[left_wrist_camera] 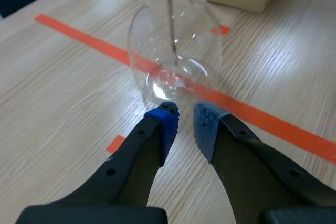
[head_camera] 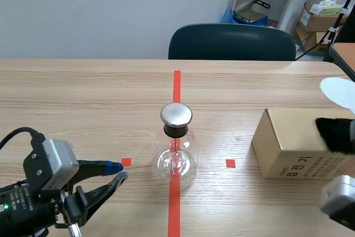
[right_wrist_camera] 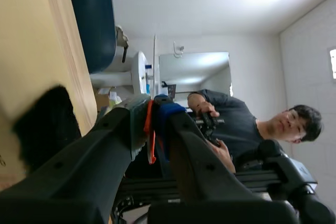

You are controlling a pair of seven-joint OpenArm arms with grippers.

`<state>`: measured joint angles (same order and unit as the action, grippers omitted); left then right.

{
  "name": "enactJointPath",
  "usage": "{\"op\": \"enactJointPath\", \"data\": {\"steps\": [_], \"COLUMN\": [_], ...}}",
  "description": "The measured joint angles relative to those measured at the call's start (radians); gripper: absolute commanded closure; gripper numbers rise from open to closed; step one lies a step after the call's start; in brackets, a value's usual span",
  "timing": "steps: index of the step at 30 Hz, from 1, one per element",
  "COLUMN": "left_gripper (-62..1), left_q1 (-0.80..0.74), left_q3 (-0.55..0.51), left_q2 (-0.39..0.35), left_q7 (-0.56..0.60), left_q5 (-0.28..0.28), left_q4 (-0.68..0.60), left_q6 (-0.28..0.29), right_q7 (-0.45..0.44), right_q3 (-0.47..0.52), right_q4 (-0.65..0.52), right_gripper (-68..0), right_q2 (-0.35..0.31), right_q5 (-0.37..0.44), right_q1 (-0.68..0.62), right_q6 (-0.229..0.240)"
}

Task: Do the electroscope experiment

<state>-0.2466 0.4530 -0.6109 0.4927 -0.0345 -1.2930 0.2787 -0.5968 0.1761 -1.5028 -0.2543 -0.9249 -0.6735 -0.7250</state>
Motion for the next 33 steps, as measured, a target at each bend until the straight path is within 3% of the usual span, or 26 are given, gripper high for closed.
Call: {"op": "enactJointPath", "data": {"steps": [4, 8, 14, 16, 24, 29, 33], "left_gripper": [-12.9, -18.9, -39.5, -42.0, -42.1, -44.5, -45.3], "left_q1": [-0.05, -0.117, -0.228, -0.251, -0.294, -0.294, -0.294], "left_q3": [0.0, 0.0, -0.002, -0.002, -0.002, -0.002, -0.002], "left_q2": [-0.04, -0.093, -0.166, -0.179, -0.272, -0.34, -0.359], "left_q7": [0.007, 0.068, 0.159, 0.17, 0.182, 0.182, 0.178], "left_q5": [-0.051, -0.079, -0.079, -0.072, -0.068, -0.06, 0.005], "left_q4": [-0.067, -0.128, -0.209, -0.235, -0.35, -0.395, -0.401], "left_q6": [-0.002, -0.002, -0.002, -0.002, -0.018, -0.076, -0.111], "right_q7": [-0.169, -0.288, -0.351, -0.356, -0.336, -0.282, -0.259], "right_q3": [0.119, 0.198, 0.238, 0.25, 0.286, 0.286, 0.286], "right_q4": [0.09, 0.181, 0.278, 0.304, 0.391, 0.437, 0.447], "right_gripper": [-0.9, -0.9, -0.9, -0.9, -0.9, -0.8, -0.8], "right_q2": [0.065, 0.115, 0.127, 0.127, 0.127, 0.126, 0.126], "right_q5": [0.013, 0.025, 0.028, 0.027, -0.056, -0.124, -0.166], "right_q1": [0.013, 0.046, 0.108, 0.124, 0.169, 0.196, 0.215], "right_q6": [0.0, 0.0, 0.0, 0.0, 0.0, -0.001, -0.005]}}
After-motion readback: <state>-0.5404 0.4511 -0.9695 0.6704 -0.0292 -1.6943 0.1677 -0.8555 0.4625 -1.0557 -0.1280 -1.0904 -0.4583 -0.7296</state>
